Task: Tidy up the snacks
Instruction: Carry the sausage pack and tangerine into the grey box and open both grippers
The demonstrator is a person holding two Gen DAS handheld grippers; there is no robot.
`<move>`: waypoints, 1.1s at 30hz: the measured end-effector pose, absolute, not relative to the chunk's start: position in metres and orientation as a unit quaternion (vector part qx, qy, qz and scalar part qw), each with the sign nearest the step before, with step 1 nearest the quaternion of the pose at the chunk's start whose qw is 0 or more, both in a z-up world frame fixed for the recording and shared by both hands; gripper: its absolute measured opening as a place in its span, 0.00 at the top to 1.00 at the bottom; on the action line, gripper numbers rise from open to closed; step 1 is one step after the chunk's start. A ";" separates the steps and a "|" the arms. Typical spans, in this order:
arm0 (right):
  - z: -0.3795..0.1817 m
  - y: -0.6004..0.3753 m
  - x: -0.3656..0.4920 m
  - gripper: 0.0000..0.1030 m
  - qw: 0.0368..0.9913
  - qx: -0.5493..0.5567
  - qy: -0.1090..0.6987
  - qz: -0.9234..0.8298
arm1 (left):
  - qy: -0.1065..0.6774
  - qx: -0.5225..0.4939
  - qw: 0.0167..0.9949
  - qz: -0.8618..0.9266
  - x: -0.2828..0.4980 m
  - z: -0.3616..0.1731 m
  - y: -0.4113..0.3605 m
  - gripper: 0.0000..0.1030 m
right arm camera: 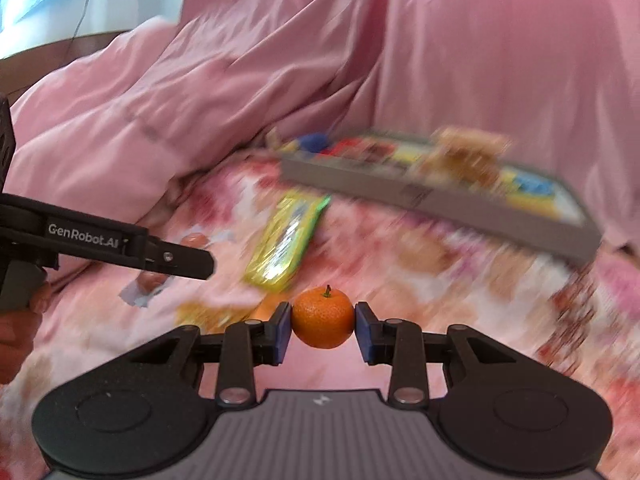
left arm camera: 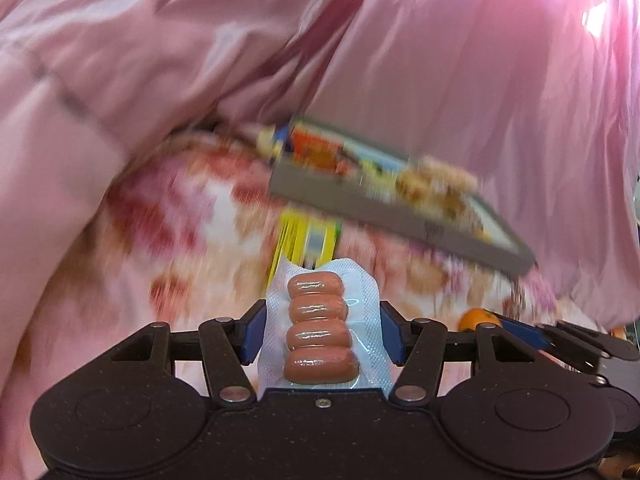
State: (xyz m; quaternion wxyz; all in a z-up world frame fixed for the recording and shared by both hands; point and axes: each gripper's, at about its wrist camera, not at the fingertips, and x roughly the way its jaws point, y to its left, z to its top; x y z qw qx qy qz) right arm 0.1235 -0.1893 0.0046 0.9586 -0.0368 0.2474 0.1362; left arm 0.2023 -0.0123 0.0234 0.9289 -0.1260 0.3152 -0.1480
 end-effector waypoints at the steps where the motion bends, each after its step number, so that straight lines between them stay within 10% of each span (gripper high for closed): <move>1: 0.009 -0.194 0.129 0.63 0.961 -0.037 0.242 0.129 | 0.310 -0.125 0.931 -0.148 0.212 0.029 -0.015 0.42; 33: 0.034 -0.210 0.286 0.60 0.962 -0.038 0.254 0.096 | 0.316 -0.118 0.938 -0.081 0.393 0.046 -0.065 0.32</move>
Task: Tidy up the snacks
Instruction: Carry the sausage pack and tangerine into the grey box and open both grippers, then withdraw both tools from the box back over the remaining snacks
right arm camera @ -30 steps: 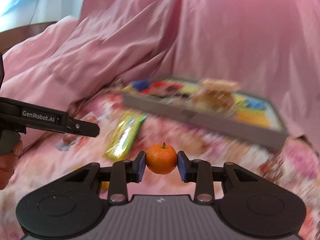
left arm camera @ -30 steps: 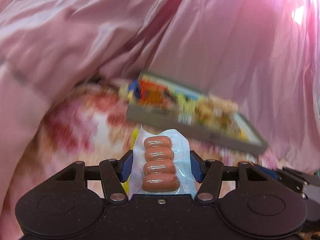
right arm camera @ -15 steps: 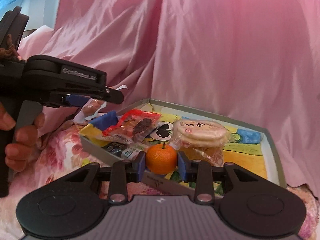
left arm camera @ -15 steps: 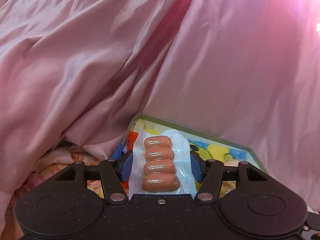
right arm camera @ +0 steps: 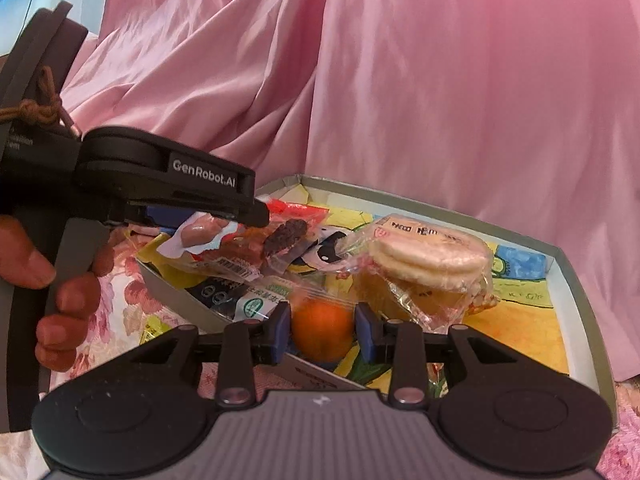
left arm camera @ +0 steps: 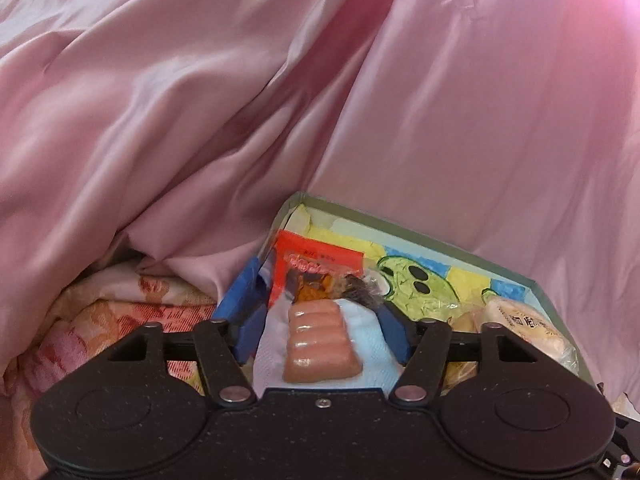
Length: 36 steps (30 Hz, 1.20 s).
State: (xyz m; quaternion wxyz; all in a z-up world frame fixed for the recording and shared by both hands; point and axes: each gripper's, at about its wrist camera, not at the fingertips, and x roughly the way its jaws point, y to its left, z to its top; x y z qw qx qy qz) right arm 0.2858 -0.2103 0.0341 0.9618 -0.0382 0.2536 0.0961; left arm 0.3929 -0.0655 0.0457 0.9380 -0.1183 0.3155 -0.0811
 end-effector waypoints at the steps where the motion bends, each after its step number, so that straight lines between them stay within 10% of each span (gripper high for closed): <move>1: 0.035 -0.210 0.284 0.58 0.962 -0.037 0.251 0.097 | 0.316 -0.121 0.937 -0.084 0.390 0.047 -0.064 0.30; 19: 0.086 -0.213 0.209 0.05 0.986 -0.030 0.125 0.109 | 0.211 -0.092 0.970 -0.081 0.302 0.117 -0.055 0.01; 36: 0.073 -0.201 0.111 0.00 0.991 -0.012 0.096 0.092 | 0.175 -0.066 0.978 -0.088 0.181 0.112 -0.020 0.01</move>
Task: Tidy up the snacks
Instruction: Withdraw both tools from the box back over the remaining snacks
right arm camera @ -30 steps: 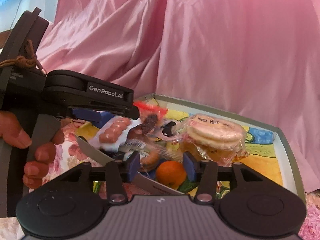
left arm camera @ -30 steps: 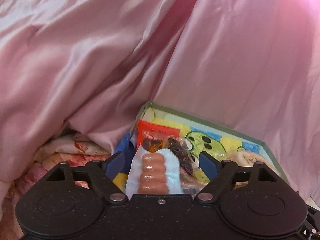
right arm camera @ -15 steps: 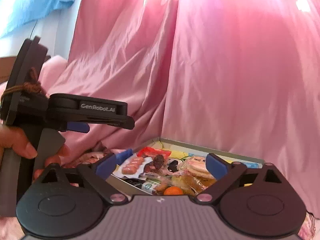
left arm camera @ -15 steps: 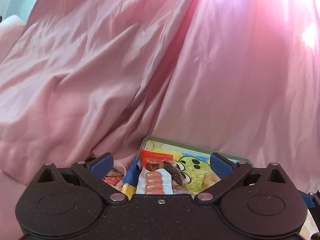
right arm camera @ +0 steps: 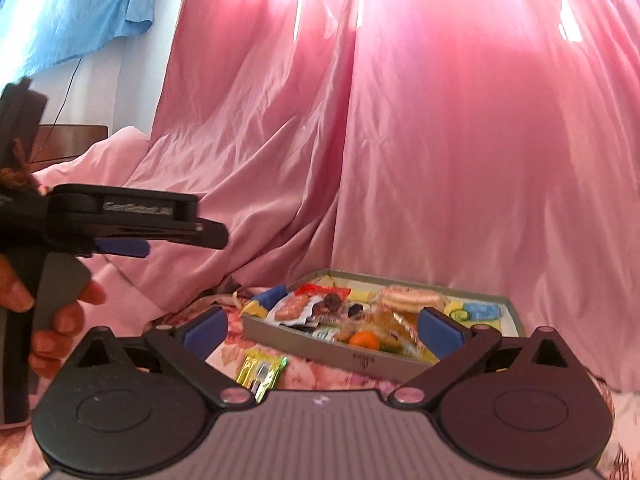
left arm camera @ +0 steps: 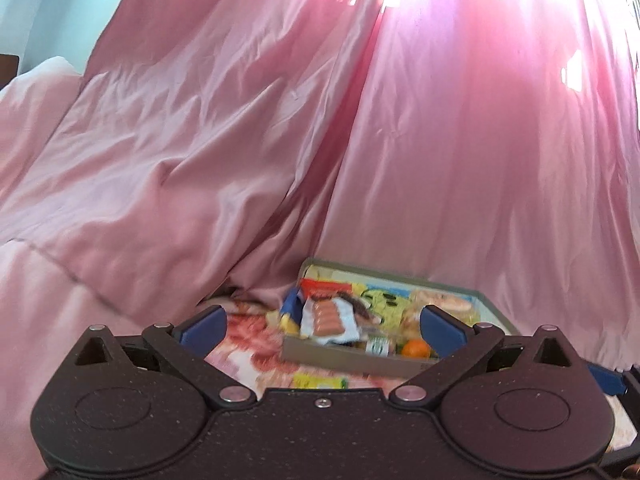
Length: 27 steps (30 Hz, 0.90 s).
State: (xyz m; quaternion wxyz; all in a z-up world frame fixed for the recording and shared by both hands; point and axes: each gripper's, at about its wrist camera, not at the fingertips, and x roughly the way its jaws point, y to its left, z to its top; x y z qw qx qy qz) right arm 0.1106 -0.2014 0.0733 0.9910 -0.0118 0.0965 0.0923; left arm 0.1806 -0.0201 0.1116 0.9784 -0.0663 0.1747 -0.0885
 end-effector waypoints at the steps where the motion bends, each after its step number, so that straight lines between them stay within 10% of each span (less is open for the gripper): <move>1: 0.071 -0.201 0.105 0.00 0.991 -0.012 0.097 0.092 | 0.176 -0.064 0.978 -0.088 0.174 0.108 -0.018 0.01; 27: -0.005 -0.181 0.051 0.00 0.972 -0.044 0.210 0.100 | 0.277 -0.074 0.956 -0.062 0.113 0.009 0.028 0.01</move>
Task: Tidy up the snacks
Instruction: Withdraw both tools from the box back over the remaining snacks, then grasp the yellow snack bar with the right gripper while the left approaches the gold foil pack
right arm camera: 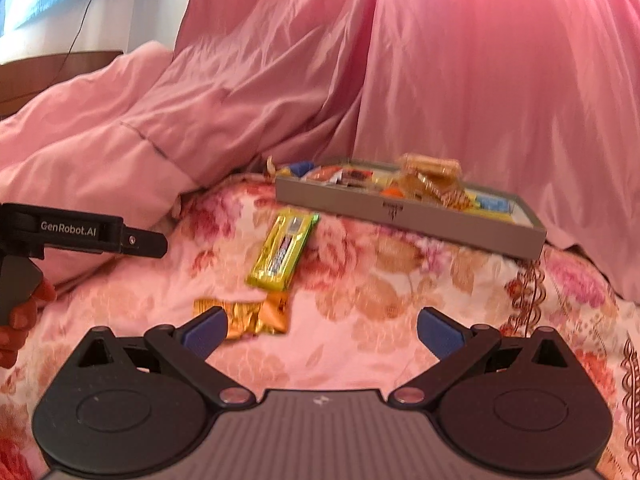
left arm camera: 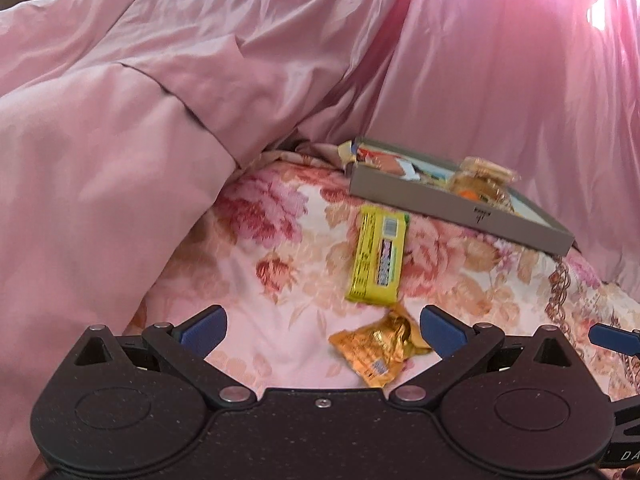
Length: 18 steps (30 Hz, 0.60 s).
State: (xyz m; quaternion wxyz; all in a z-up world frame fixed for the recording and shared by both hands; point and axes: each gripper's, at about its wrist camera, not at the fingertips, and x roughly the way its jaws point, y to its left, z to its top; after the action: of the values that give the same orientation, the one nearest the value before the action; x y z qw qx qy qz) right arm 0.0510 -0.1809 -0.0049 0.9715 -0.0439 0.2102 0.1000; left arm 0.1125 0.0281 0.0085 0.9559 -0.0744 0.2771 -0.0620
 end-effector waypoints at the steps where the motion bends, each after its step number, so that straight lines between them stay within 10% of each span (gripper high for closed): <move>1: -0.008 -0.180 0.051 0.00 0.970 -0.046 0.215 0.100 | 0.280 -0.071 0.955 -0.063 0.113 0.007 0.028 0.01; 18: -0.025 -0.177 0.064 0.00 0.960 -0.047 0.260 0.093 | 0.295 -0.021 0.951 -0.086 0.127 -0.012 0.023 0.01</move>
State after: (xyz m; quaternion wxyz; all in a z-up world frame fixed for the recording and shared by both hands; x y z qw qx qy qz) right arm 0.0645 -0.1771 -0.0247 0.9600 -0.0470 0.2597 0.0932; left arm 0.1268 0.0231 -0.0119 0.9515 -0.0214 0.2947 -0.0862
